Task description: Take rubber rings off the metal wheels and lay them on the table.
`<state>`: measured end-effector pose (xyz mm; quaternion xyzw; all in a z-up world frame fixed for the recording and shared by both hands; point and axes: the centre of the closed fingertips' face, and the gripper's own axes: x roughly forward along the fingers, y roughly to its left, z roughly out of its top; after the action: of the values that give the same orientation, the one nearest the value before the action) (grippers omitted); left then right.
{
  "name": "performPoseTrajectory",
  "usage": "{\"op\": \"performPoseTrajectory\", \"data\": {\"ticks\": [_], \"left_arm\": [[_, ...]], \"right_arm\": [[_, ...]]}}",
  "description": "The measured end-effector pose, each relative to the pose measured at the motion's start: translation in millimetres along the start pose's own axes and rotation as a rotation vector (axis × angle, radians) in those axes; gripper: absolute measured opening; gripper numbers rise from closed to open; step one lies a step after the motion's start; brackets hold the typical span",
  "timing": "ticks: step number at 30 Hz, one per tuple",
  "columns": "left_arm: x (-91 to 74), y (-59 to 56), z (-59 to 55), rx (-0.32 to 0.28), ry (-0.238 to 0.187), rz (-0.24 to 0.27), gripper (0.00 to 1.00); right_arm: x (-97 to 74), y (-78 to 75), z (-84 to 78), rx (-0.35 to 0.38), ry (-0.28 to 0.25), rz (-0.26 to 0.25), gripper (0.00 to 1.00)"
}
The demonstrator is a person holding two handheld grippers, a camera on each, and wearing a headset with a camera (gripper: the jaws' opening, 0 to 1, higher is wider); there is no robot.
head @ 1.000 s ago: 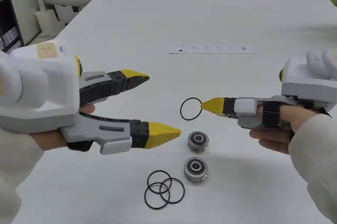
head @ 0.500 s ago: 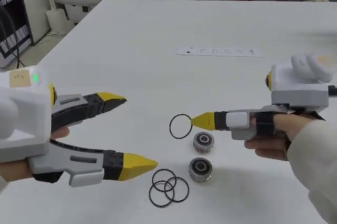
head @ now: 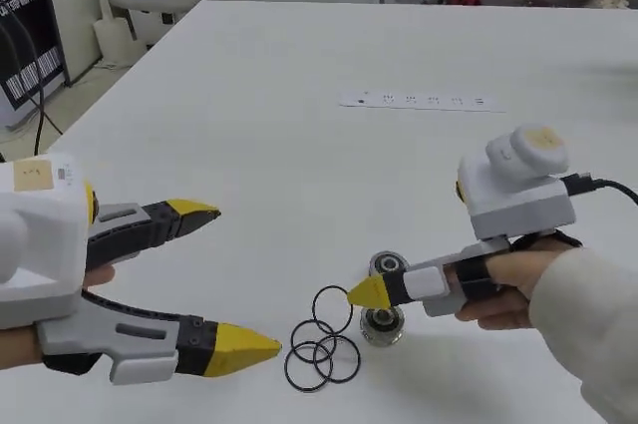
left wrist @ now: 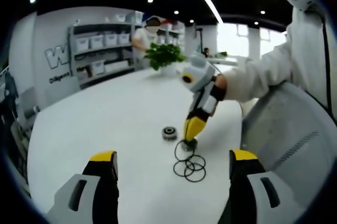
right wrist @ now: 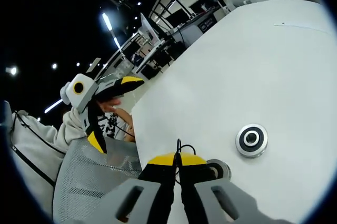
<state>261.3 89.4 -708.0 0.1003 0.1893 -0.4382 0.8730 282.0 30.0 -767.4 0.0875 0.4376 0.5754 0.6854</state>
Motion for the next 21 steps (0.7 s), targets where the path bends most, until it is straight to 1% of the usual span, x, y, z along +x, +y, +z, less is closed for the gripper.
{"op": "performPoseTrajectory", "data": {"ticks": [4,12,17,19,21], "left_arm": [[1.5,-3.2,-4.9,0.003,0.024,-0.012,0.88],[1.9,-4.6,-5.3,-0.003,0.025,-0.019,0.87],[2.3,-5.4,-6.3,-0.003,0.029,-0.024,0.86],[2.5,-5.2,-7.0,-0.004,0.031,-0.024,0.86],[2.7,-5.5,-7.5,-0.006,0.031,-0.025,0.86]], "right_arm": [[0.7,-4.7,-4.7,0.000,0.019,-0.007,0.00],[3.6,-7.0,-9.8,-0.010,0.047,-0.017,0.00],[4.5,-9.9,-11.9,-0.040,0.060,-0.045,0.00],[4.7,-11.4,-12.3,-0.075,0.067,-0.060,0.00],[5.2,-12.0,-12.6,-0.089,0.071,-0.067,0.00]]}}
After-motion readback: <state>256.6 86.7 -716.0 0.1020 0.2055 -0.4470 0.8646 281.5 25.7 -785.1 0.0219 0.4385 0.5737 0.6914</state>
